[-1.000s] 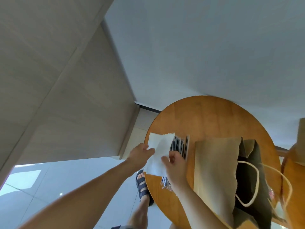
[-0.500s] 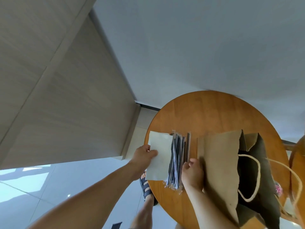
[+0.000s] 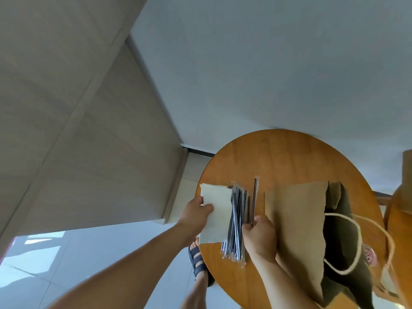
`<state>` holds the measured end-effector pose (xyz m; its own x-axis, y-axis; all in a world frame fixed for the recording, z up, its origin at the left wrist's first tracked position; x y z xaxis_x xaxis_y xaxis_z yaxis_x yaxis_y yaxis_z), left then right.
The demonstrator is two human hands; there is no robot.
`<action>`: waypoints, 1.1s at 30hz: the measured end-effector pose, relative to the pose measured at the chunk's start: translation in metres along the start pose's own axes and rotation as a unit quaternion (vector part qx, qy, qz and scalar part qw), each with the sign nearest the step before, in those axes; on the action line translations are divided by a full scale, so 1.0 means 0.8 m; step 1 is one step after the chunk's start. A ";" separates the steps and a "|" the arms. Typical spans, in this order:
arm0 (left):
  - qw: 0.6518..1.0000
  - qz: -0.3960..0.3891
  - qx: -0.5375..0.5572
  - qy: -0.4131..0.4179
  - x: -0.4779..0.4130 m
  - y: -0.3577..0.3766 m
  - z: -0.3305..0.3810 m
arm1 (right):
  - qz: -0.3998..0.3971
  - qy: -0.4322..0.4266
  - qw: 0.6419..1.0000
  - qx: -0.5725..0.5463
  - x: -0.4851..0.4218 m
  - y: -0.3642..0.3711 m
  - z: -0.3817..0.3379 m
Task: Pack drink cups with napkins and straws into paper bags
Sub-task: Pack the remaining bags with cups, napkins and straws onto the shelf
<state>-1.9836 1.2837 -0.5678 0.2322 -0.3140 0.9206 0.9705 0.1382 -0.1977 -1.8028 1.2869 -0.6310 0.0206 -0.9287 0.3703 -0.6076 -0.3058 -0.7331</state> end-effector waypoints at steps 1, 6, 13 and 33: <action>1.000 0.003 -0.006 0.011 0.006 0.000 0.007 | 0.008 -0.017 1.000 -0.012 0.007 -0.012 -0.012; 0.996 -0.018 -0.006 0.089 0.049 -0.001 0.048 | 0.008 -0.133 0.974 -0.180 0.048 -0.070 -0.076; 0.985 -0.085 0.064 0.138 0.114 -0.002 0.085 | -0.029 -0.227 0.954 -0.194 0.063 -0.132 -0.128; 0.947 -0.169 0.049 0.269 0.230 0.008 0.153 | -0.006 -0.265 0.887 -0.379 0.051 -0.289 -0.173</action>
<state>-1.9422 1.3416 -0.3584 -0.0658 -0.7849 0.6161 0.9906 0.0231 0.1352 -1.7718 1.3488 -0.3676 0.2787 -0.9560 -0.0921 -0.9598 -0.2737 -0.0626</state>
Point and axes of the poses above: each hand's wrist, its own x-axis away from the middle knuckle, its own y-axis out of the palm, z = x × y, the point moved 1 cm from there along -x, towards the middle knuckle, and after that the axes turned 15 degrees about -y, right-handed, at the moved point
